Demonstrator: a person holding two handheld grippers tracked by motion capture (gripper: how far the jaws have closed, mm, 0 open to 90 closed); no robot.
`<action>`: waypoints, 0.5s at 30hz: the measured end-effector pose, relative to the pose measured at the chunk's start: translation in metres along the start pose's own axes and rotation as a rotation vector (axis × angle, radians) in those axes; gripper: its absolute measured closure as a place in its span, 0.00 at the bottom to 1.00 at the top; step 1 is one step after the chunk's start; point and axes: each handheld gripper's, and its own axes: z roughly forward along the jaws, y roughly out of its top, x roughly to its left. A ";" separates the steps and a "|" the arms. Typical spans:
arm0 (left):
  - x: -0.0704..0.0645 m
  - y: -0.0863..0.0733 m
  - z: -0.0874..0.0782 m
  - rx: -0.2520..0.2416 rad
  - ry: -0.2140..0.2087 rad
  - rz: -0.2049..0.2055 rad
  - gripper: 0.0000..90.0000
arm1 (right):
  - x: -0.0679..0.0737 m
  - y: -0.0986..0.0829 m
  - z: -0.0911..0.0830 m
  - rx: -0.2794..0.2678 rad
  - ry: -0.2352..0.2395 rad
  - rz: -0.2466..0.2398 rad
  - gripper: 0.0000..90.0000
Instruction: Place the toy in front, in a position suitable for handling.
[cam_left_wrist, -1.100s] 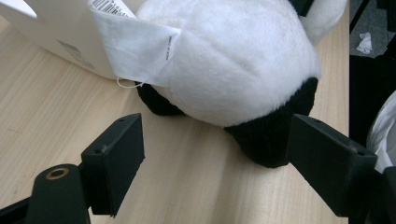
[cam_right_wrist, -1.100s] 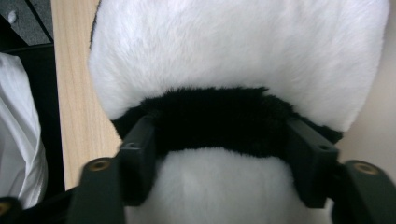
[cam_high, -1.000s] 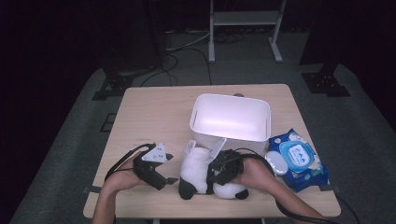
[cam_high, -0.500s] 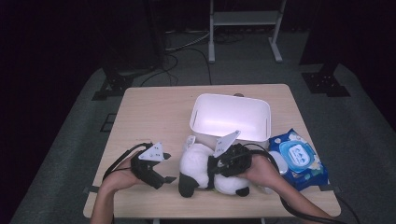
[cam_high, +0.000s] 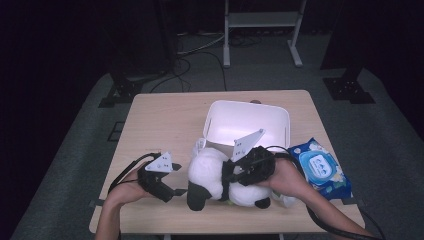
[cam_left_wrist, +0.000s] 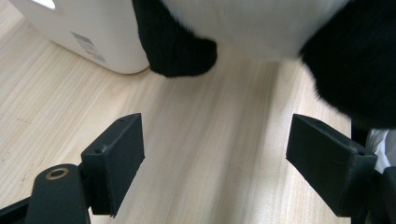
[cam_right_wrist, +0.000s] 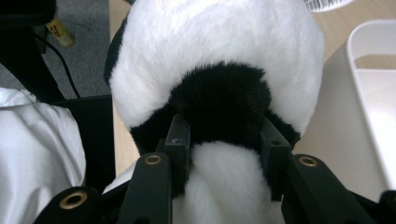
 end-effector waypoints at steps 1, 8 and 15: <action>0.000 0.000 0.000 -0.001 0.000 0.000 0.20 | -0.001 0.002 -0.003 -0.006 0.003 0.003 0.71; 0.000 -0.001 0.000 -0.004 0.000 -0.007 0.20 | -0.004 0.012 -0.021 -0.023 0.002 0.001 0.70; 0.000 -0.002 0.001 -0.006 0.000 -0.014 0.19 | -0.007 0.018 -0.035 -0.039 0.002 0.003 0.70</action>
